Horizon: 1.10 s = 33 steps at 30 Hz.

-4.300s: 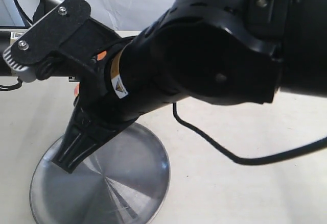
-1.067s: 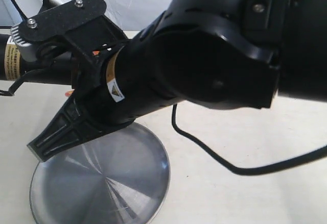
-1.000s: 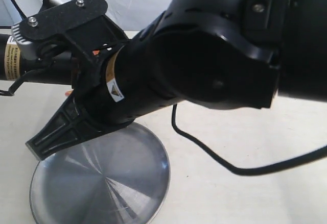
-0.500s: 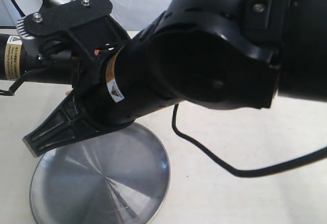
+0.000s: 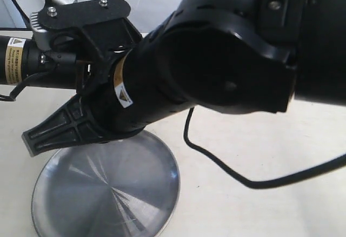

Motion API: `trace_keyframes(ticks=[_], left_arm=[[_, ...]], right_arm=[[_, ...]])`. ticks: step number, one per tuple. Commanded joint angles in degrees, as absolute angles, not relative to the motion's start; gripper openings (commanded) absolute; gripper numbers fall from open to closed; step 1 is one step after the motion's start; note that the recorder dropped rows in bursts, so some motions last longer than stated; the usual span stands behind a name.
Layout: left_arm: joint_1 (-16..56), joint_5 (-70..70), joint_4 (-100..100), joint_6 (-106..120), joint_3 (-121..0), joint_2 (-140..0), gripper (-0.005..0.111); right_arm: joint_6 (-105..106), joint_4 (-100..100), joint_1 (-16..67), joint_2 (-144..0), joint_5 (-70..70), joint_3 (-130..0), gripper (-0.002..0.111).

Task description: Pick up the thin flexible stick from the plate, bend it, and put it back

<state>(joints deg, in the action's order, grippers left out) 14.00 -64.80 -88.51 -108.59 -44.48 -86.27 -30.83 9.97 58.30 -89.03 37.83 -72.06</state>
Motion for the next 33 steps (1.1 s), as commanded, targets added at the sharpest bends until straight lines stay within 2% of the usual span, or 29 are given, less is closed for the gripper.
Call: trace_keyframes(ticks=[1, 33], left_arm=[[14.53, -69.96, -89.59, -109.03, -44.32, -85.98, 0.0], [14.42, -69.96, -96.94, -107.79, -44.32, -81.94, 0.0]], right_arm=[[-33.1, 13.29, 56.64, -89.54, 40.09, -72.23, 0.0], [-36.88, 4.3, 56.64, -89.54, 41.18, -70.8, 0.0]])
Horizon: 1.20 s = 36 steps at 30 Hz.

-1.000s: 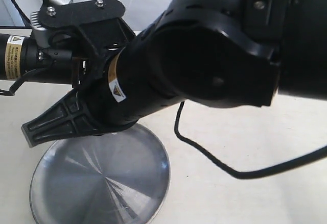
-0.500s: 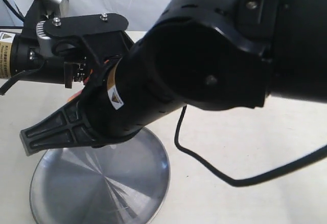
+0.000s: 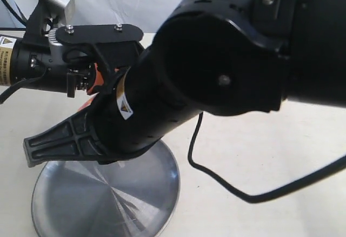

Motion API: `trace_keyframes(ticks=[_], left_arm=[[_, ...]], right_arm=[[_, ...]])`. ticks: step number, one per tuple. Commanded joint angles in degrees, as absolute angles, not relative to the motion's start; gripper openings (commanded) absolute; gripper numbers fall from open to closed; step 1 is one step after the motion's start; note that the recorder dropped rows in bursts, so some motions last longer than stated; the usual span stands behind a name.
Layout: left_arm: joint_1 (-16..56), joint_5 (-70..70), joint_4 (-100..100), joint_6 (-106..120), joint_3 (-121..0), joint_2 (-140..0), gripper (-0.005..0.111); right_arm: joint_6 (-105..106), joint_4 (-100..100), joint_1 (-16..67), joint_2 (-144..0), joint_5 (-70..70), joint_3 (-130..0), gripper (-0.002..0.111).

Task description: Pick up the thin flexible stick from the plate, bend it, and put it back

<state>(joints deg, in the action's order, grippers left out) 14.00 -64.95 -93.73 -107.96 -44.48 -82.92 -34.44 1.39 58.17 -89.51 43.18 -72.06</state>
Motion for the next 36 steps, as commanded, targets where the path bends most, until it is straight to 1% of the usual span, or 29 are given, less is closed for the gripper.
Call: trace_keyframes(ticks=[1, 11, 36], left_arm=[[14.42, -69.96, -96.94, -107.79, -44.32, -81.94, 0.0], [14.42, -69.96, -98.91, -107.79, -44.32, -81.94, 0.0], [14.42, -69.96, -99.95, -106.49, -44.32, -81.94, 0.0]], right_arm=[[-37.0, 4.14, 56.64, -89.54, 40.44, -70.04, 0.0], [-39.88, 3.3, 56.64, -89.54, 33.88, -67.13, 0.0], [-40.69, 3.35, 55.96, -89.54, 33.25, -67.13, 0.0]])
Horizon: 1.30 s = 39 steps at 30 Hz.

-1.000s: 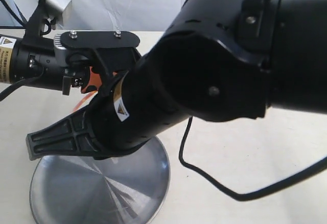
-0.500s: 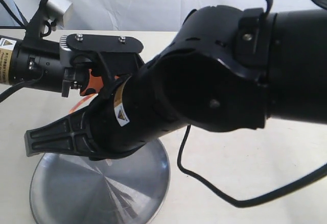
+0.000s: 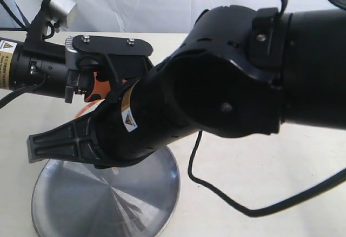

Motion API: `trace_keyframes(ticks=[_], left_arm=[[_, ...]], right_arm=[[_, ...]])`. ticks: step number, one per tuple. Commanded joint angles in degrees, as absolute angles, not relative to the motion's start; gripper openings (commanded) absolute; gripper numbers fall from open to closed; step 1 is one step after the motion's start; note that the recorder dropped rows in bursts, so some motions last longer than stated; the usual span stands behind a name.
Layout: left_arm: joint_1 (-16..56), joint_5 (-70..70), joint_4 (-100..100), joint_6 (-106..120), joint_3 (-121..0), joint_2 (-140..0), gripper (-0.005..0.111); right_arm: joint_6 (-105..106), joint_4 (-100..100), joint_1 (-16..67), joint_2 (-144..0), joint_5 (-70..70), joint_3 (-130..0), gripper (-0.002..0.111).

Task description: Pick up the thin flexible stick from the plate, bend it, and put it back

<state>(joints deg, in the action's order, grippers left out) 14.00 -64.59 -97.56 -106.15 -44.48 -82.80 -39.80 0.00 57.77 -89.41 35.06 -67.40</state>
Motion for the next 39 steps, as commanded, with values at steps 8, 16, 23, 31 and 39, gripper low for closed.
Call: trace_keyframes(ticks=[8, 16, 23, 31, 39], left_arm=[[14.42, -69.96, -99.95, -106.49, -44.32, -81.94, 0.0], [14.42, -69.96, -99.95, -106.4, -44.32, -81.94, 0.0], [14.53, -69.96, -99.95, -108.02, -44.32, -81.94, 0.0], [14.53, -69.96, -99.95, -109.55, -45.47, -81.94, 0.0], [14.53, -69.96, -99.95, -113.5, -46.77, -82.04, 0.0]], right_arm=[[-42.33, 2.58, 55.96, -89.54, 32.06, -67.13, 0.0], [-42.58, 2.7, 55.96, -89.54, 31.96, -67.13, 0.0], [-42.58, 4.96, 55.96, -89.54, 32.78, -67.13, 0.0], [-41.96, 9.4, 55.96, -89.44, 34.04, -67.13, 0.0], [-37.88, 19.91, 55.96, -87.54, 37.01, -67.13, 0.0]])
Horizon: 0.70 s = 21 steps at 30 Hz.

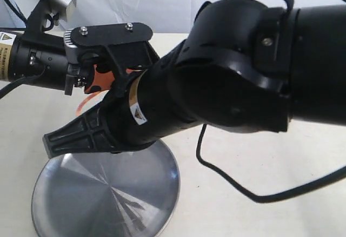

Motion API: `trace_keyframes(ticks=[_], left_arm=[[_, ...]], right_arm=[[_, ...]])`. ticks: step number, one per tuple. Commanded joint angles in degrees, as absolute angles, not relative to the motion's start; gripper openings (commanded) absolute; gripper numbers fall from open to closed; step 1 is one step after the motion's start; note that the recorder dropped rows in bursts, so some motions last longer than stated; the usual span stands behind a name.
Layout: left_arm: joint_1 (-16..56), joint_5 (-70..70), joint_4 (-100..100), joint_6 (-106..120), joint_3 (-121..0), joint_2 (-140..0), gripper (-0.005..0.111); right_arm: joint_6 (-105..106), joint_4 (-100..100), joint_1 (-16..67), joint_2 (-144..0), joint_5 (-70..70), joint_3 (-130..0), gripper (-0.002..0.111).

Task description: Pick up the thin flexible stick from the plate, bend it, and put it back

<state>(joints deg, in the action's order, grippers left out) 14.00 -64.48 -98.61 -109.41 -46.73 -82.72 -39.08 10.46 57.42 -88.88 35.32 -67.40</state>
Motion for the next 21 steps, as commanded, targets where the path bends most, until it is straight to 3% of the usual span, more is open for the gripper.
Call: trace_keyframes(ticks=[1, 21], left_arm=[[14.53, -69.96, -99.95, -114.22, -46.77, -82.04, 0.0], [14.53, -67.9, -98.77, -118.29, -47.5, -87.42, 0.0]], right_arm=[[-37.23, 20.67, 55.96, -87.24, 37.52, -67.13, 0.0], [-10.4, 24.38, 55.96, -86.99, 43.57, -67.13, 0.0]])
